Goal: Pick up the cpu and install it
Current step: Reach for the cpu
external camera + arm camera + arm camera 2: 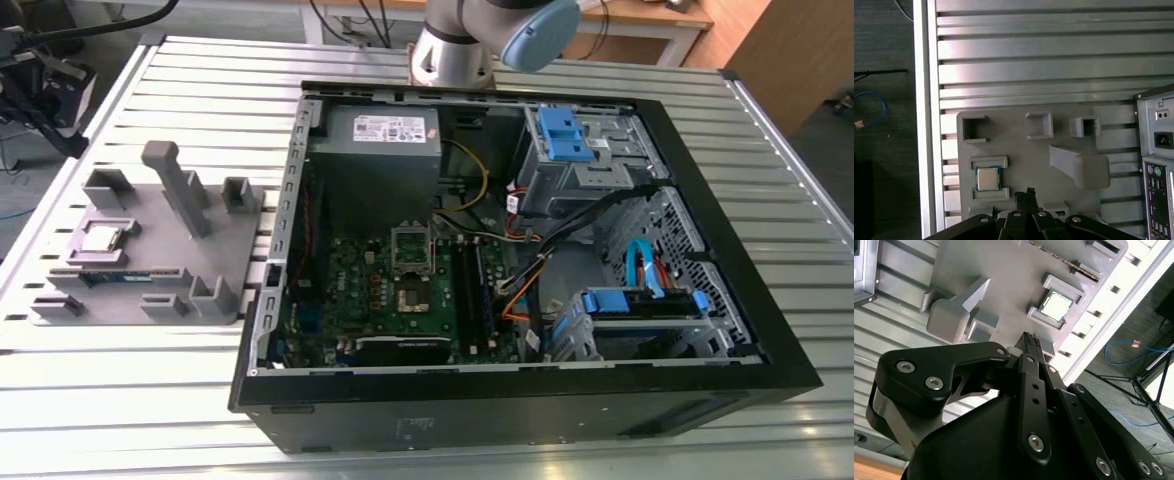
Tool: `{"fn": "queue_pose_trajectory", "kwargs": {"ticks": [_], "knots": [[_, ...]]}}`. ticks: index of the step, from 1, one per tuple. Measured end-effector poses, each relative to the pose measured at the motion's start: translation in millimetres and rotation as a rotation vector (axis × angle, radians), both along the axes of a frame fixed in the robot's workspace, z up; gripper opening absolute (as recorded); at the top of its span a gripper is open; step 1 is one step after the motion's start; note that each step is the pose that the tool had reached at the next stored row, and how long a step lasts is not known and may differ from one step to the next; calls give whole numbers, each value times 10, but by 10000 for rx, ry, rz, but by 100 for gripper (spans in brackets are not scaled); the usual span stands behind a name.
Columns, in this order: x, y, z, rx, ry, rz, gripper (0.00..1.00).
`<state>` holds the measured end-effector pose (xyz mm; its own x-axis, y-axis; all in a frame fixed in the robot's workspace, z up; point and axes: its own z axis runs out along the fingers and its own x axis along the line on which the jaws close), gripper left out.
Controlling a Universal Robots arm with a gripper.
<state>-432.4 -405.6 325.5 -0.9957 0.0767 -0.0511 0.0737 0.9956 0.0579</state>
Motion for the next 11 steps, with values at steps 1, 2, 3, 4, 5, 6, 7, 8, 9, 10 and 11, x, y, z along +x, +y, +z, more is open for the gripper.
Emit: {"fn": "queue_pose_trajectory", "kwargs": {"ticks": [1,2,3,4,5,6,7,8,9,10,11], "knots": [[-3,0,-4,0,-1,0,11],[-5,0,-8,0,0,0,11],[-9,0,-13,0,-1,0,11],[-13,0,-18,1,-1,-1,11],[-17,0,-24,0,-1,-1,11],[-22,0,-31,1,-2,-1,11],[-26,0,-39,0,-2,0,11],[-31,0,-48,0,-2,0,11],[-36,0,-59,0,-3,0,11],[-41,0,-69,0,-3,0,11],[-48,0,-80,0,-2,-1,11]]}}
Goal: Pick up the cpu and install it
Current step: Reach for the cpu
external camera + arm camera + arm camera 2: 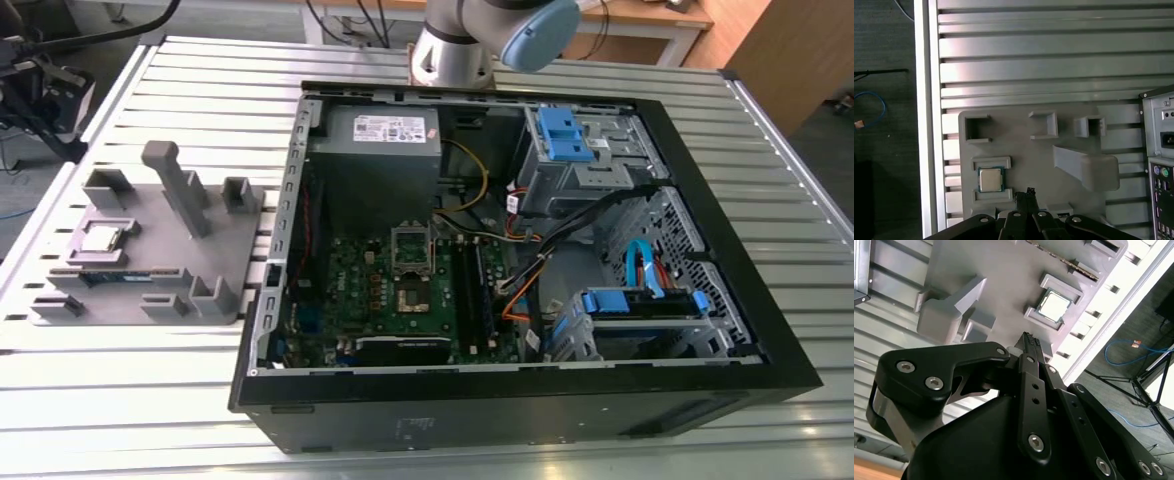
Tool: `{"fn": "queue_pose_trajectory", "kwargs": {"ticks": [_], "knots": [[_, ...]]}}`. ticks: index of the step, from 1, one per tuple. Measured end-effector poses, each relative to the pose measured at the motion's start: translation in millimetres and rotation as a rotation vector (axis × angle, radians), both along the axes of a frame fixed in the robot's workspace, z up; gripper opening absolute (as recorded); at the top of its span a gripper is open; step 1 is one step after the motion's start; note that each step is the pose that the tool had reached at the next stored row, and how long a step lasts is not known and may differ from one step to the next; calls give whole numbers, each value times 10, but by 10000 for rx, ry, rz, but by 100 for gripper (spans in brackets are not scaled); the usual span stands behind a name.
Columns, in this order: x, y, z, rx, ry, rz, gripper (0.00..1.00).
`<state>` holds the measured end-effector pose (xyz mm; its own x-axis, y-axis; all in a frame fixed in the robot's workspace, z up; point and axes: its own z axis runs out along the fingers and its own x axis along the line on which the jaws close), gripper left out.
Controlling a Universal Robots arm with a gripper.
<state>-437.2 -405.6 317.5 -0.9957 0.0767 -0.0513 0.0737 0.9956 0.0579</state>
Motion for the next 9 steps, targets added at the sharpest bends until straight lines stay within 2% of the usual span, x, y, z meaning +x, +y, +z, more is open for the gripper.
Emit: {"fn": "queue_pose_trajectory", "kwargs": {"ticks": [9], "knots": [[-91,0,-108,-2,-8,0,11]]}}
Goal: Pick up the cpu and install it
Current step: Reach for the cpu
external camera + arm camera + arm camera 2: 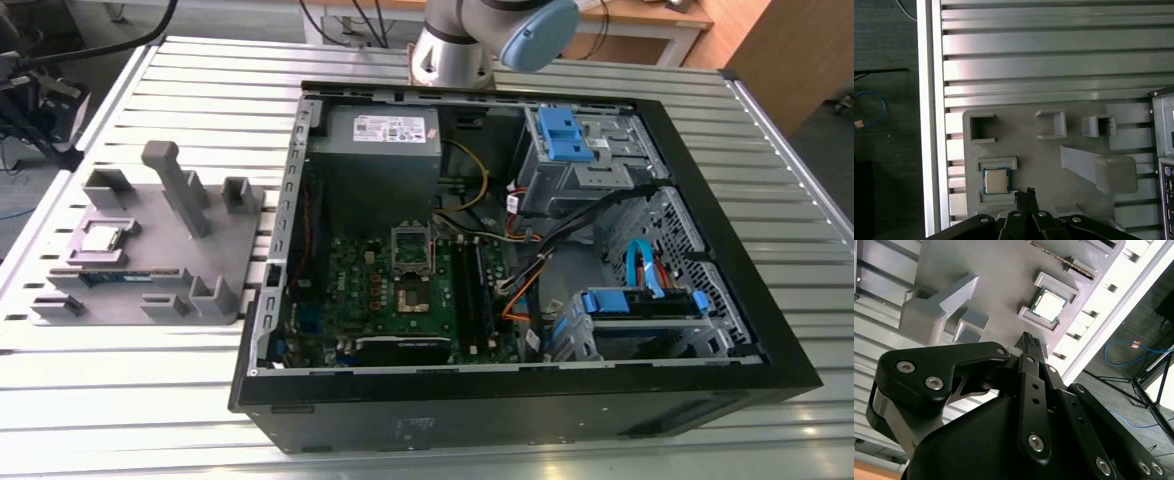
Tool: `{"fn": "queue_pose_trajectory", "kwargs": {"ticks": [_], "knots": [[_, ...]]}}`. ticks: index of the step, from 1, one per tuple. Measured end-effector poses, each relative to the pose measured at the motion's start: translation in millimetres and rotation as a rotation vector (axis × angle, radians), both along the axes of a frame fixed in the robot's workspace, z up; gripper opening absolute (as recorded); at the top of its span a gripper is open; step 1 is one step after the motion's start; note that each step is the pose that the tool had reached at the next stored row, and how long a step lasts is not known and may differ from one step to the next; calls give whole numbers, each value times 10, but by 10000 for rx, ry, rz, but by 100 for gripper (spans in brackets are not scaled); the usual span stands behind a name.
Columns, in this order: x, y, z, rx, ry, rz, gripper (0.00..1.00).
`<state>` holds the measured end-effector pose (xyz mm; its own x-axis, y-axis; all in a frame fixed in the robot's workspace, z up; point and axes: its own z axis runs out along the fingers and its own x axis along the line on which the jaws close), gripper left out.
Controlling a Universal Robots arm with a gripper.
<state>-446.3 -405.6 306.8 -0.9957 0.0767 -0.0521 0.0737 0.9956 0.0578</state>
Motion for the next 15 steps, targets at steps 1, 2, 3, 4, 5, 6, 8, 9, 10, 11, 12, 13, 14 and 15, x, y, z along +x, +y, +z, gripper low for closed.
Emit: {"fn": "queue_pose_trajectory", "kwargs": {"ticks": [1,2,3,4,5,6,8,9,10,11,12,13,14,15], "knots": [[-9,0,-12,-1,0,0,11],[-17,0,-24,-1,0,0,11],[-25,-1,-38,-2,0,0,11],[-33,-1,-50,-3,1,0,11],[-40,-2,-63,-3,2,1,11],[-48,-1,-74,-6,1,-1,11],[-59,-2,-93,-15,1,1,11],[-64,-2,-103,-18,1,1,11],[-71,-2,-114,-20,1,0,11],[-77,-2,-125,-22,2,0,11],[-84,-2,-137,-25,1,0,11],[-90,-2,-149,-28,1,0,11],[-97,-2,-160,-33,1,0,11],[-103,-2,-170,-40,2,0,11]]}}
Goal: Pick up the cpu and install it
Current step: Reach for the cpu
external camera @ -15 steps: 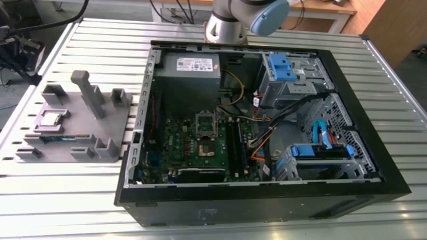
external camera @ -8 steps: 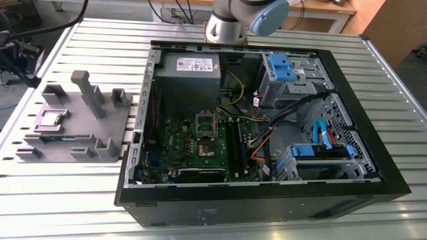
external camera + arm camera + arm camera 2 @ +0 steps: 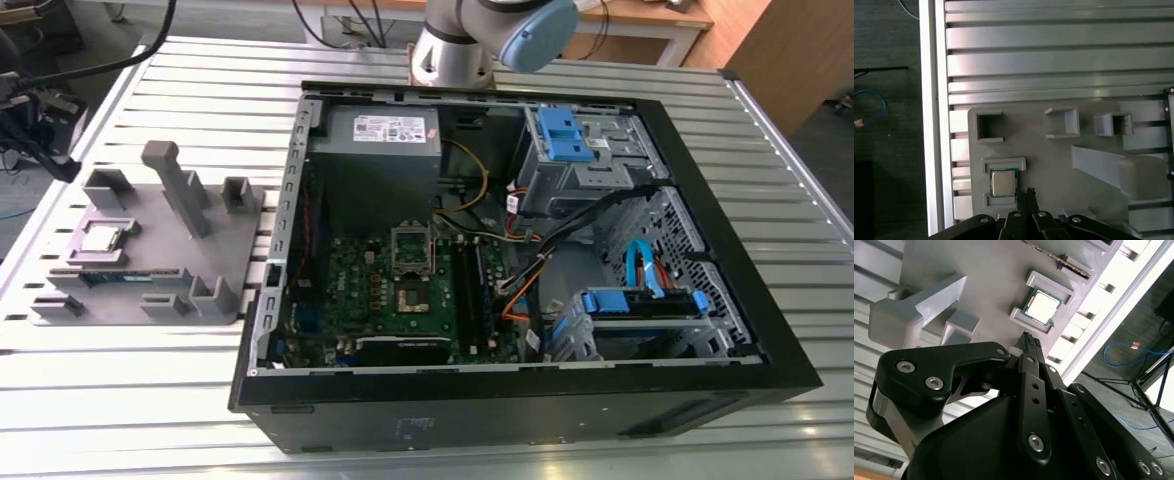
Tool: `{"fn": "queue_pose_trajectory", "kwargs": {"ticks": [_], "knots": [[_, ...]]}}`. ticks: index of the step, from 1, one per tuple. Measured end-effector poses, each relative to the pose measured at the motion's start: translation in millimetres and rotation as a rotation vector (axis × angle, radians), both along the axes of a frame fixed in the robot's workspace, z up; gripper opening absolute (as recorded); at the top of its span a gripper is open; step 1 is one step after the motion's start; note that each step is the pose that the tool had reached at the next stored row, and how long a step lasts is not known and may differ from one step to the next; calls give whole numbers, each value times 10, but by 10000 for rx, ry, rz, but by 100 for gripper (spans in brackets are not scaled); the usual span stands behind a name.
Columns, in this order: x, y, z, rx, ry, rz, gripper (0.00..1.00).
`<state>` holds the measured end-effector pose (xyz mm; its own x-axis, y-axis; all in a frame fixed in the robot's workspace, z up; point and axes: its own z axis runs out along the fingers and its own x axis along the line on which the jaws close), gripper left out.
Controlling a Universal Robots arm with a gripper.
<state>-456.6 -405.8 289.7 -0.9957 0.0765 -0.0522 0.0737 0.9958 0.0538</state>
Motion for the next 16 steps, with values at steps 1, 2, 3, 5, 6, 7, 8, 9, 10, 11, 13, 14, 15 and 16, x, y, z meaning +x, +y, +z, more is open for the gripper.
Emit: {"fn": "queue_pose_trajectory", "kwargs": {"ticks": [1,2,3,5,6,7,8,9,10,11,13,14,15,16], "knots": [[-7,0,-11,-8,0,0,11],[-13,0,-22,-15,0,0,11],[-18,0,-32,-23,-1,0,11],[-28,0,-53,-36,-1,1,11],[-33,0,-64,-41,-1,0,11],[-38,0,-77,-45,-2,0,11],[-43,0,-90,-51,-1,0,11],[-52,0,-119,-61,-1,0,11],[-60,0,-146,-70,-1,0,11],[-66,0,-169,-81,-1,0,11],[-73,0,-191,-90,-1,0,11],[-76,0,-202,-95,-1,0,11],[-79,0,-214,-100,0,0,11],[-82,0,-228,-105,-1,0,11]]}}
